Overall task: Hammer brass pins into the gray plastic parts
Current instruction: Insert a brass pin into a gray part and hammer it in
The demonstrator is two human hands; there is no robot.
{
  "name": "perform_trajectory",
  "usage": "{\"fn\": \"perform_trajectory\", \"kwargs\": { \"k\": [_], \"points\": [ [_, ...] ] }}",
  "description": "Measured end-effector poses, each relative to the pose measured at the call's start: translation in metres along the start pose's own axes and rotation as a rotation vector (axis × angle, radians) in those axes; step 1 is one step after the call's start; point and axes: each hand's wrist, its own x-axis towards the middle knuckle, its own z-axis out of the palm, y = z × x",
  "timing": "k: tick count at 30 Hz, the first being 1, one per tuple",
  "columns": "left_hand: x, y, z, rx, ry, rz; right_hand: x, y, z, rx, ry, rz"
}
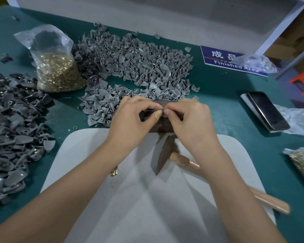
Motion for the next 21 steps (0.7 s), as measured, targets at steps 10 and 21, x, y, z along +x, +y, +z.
{"fn": "perform_trajectory", "kwargs": {
  "k": [10,21],
  "points": [
    [0.002,-0.001,-0.003,0.043,-0.037,-0.003,-0.054,0.020,-0.034,0.177,0.039,0.037],
    [0.002,-0.003,-0.001,-0.051,-0.054,0.000,-0.111,0.019,-0.044,-0.421,-0.086,-0.205]
  ]
}}
